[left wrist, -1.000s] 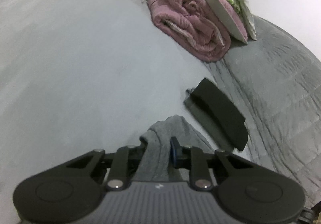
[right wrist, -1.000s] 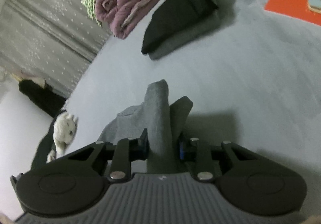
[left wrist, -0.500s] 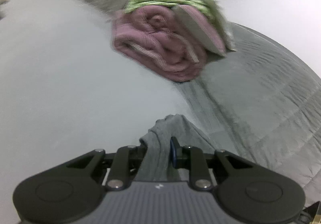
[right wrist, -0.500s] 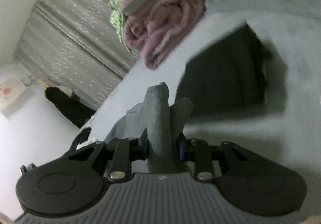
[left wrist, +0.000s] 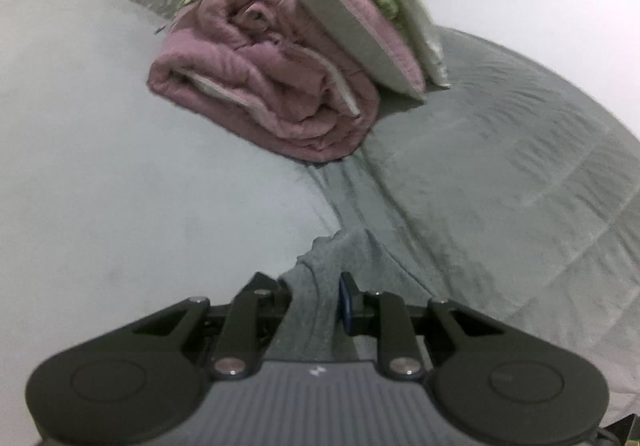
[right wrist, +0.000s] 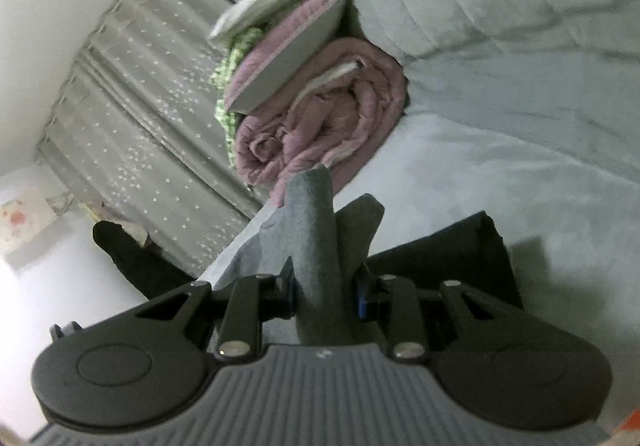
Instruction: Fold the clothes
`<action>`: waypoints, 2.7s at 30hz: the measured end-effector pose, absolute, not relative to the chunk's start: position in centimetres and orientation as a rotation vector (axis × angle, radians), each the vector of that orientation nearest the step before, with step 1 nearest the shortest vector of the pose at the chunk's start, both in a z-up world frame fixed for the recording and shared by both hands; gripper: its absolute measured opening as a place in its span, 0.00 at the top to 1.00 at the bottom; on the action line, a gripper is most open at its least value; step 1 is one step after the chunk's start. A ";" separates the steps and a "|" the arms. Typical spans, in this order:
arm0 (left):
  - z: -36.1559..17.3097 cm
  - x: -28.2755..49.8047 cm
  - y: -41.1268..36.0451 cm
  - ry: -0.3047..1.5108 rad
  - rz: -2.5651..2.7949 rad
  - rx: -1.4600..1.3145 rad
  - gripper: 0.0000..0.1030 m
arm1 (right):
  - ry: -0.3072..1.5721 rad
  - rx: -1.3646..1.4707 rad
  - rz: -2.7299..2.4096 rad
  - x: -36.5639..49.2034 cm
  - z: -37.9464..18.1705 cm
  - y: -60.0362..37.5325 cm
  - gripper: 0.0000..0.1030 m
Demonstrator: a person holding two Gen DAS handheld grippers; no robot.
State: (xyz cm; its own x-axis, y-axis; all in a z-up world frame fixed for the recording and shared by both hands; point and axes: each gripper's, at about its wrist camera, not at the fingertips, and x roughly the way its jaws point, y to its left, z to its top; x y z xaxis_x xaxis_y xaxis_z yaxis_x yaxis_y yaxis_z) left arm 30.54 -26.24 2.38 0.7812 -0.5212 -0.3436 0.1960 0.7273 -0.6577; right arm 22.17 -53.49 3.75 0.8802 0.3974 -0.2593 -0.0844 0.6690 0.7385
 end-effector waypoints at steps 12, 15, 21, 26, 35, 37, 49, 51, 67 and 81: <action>-1.0 34.1 -27.1 0.477 -0.261 -0.419 0.54 | 0.281 0.737 0.198 22.2 -0.8 -56.2 0.51; 0.6 33.7 -26.4 0.409 -0.245 -0.439 0.55 | 0.195 0.659 0.141 20.8 0.7 -56.2 0.51; 0.3 32.6 -28.0 0.388 -0.337 -0.419 0.76 | 0.116 0.370 0.151 19.9 1.9 -51.6 0.54; -2.6 32.6 -29.2 0.411 -0.326 -0.384 0.78 | 0.202 0.178 0.064 21.7 -0.7 -49.1 0.70; -3.3 32.0 -29.7 0.393 -0.292 -0.356 0.71 | 0.239 0.254 0.056 21.7 -2.1 -50.2 0.70; -2.6 31.1 -29.5 0.404 -0.267 -0.358 0.63 | 0.226 0.258 0.060 21.1 -1.5 -50.0 0.63; -1.3 21.1 -25.5 0.567 -0.161 -0.377 0.10 | 0.221 0.334 0.026 19.3 3.3 -49.7 0.37; -0.8 21.6 -26.1 0.613 -0.175 -0.277 0.09 | 0.247 0.332 -0.006 19.4 3.6 -49.1 0.34; 0.7 21.4 -25.5 0.693 -0.184 -0.070 0.00 | 0.432 0.295 -0.221 13.0 5.2 -43.4 0.00; -0.5 20.1 -30.2 0.812 -0.153 0.225 0.01 | 0.696 0.239 -0.285 12.9 0.8 -44.5 0.00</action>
